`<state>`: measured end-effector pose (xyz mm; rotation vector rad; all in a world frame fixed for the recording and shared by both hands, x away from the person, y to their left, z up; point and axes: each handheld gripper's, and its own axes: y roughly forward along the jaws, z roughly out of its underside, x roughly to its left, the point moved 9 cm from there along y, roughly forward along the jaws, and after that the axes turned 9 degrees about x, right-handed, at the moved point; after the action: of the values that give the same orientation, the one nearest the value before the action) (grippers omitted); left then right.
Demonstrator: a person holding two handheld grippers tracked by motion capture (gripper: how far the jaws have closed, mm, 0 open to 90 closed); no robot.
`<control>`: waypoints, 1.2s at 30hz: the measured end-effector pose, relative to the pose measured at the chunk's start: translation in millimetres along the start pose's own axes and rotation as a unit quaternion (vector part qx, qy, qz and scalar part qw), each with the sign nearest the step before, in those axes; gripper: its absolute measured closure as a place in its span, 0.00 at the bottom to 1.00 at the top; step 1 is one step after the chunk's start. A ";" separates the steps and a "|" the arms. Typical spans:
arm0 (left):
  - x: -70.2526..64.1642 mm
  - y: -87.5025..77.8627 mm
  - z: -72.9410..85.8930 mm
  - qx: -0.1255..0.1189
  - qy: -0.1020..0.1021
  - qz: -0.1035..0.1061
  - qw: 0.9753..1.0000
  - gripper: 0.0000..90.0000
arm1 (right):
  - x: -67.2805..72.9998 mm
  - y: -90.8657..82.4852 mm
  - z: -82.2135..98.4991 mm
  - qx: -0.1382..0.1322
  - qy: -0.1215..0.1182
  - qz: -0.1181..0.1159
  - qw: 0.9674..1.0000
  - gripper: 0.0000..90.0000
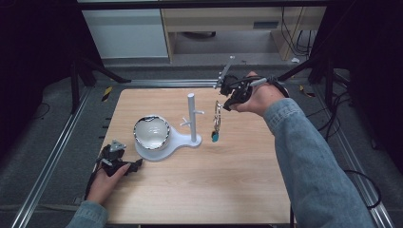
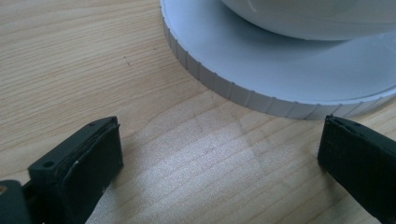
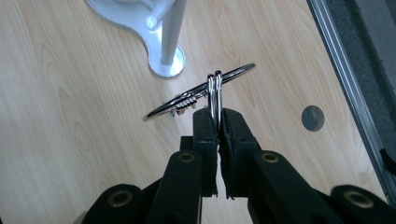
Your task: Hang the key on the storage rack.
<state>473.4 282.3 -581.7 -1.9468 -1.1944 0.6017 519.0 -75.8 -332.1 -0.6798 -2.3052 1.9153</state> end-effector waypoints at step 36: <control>0.0 0.0 0.0 0.000 0.000 0.000 1.000 0.00 | 12.7 -0.8 -34.6 -0.004 -0.028 -0.007 1.000 0.95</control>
<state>473.4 282.4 -581.7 -1.9464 -1.1942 0.6017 518.7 -39.3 -326.4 -0.6157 -2.3460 1.9437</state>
